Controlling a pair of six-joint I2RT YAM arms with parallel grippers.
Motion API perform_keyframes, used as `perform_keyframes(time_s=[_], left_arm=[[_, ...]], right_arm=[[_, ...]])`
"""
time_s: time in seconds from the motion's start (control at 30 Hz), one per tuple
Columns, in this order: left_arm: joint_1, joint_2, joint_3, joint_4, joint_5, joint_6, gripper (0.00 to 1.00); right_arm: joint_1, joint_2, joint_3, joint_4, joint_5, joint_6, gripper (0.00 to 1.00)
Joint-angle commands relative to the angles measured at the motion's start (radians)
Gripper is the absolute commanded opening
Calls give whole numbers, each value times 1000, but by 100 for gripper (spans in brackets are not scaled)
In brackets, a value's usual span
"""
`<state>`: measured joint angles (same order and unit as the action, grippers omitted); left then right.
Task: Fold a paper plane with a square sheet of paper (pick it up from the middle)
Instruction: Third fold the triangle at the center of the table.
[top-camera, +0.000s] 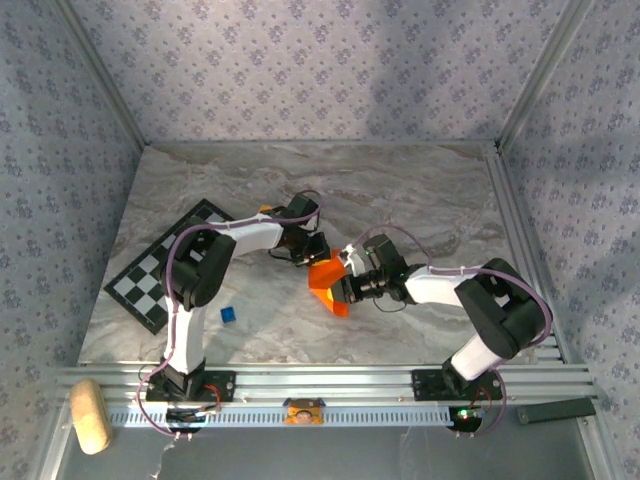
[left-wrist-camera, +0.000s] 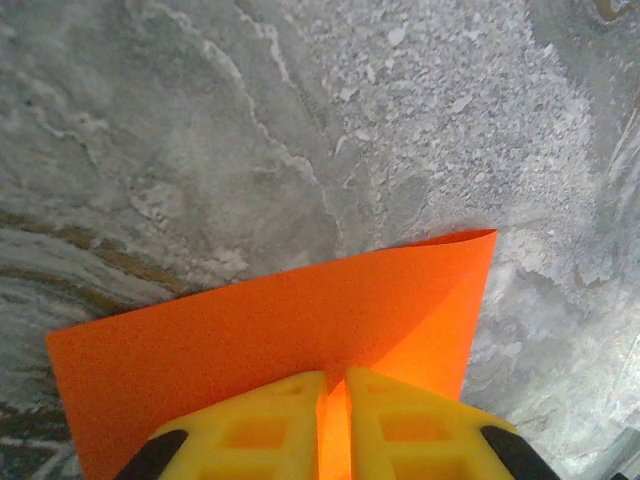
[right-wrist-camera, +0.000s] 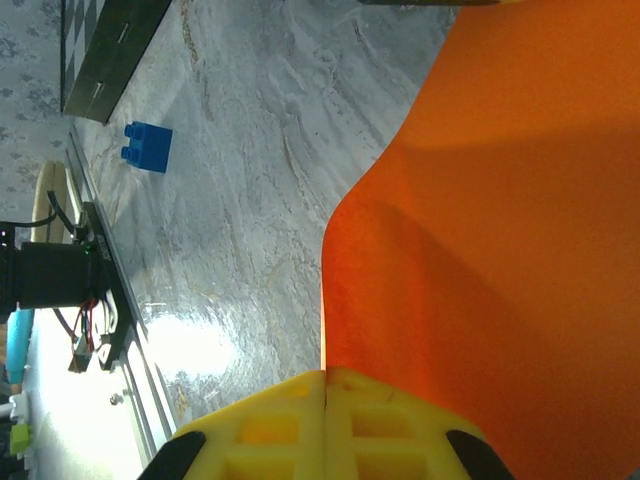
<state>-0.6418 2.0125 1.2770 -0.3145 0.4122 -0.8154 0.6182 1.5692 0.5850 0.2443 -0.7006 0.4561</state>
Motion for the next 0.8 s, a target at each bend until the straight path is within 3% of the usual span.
perform_keyframes(time_s=[0.0,0.77], left_arm=[[-7,34,10,-50,-22,22,14],[-8,19,7,-72,-39,20,13]], right_arm=[[-36,24,16,-46,1,-22,0],[-74,60,106,-220,112,-109,0]])
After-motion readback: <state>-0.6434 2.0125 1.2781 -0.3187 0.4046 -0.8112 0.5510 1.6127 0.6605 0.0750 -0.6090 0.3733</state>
